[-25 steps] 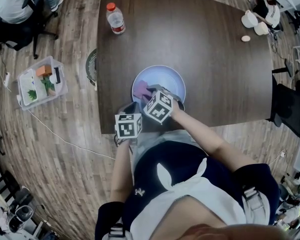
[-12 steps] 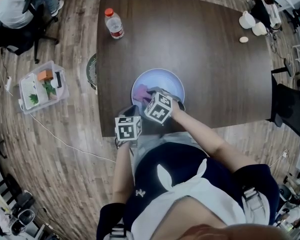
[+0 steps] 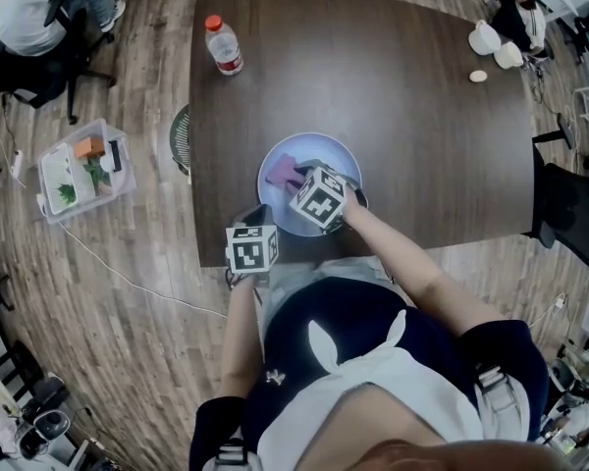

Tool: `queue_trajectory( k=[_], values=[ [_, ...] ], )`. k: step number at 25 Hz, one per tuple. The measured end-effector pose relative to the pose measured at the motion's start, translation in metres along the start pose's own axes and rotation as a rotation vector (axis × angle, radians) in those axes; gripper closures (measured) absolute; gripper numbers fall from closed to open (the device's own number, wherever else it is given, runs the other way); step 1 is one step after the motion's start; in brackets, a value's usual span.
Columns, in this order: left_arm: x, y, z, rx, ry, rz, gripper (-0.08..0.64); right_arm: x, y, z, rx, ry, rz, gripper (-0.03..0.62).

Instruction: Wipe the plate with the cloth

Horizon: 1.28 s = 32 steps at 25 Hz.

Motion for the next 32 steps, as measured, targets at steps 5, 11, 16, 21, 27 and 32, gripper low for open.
queue_trajectory(
  k=[5, 11, 16, 21, 27, 32],
  values=[
    [-0.001, 0.000, 0.001, -0.001, -0.001, 0.000, 0.557, -0.002, -0.010, 0.002, -0.020, -0.010, -0.029, 0.479],
    [0.000, 0.002, 0.002, -0.002, -0.005, -0.002, 0.557, -0.002, -0.024, 0.003, -0.039, -0.015, -0.063, 0.479],
    [0.000, 0.001, 0.000, -0.008, -0.004, -0.002, 0.557, -0.007, -0.037, 0.004, -0.062, -0.032, -0.100, 0.477],
    [-0.002, 0.001, -0.001, -0.005, -0.004, -0.002, 0.557, -0.014, -0.046, 0.006, -0.084, -0.023, -0.136, 0.477],
    [0.001, 0.002, 0.001, -0.002, 0.006, -0.006, 0.557, -0.018, -0.058, 0.010, -0.104, -0.005, -0.180, 0.476],
    [0.001, 0.002, 0.001, -0.003, 0.000, -0.008, 0.557, -0.021, -0.063, 0.014, -0.108, -0.003, -0.191, 0.474]
  ],
)
Point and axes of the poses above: the fingertips, and each gripper's own axes: z backward along the fingers, y to its left, x out of its top, the point moved 2 cm from there along z, backward along the fingers, and after that the axes turned 8 degrees about -y, right-handed, at the moved point
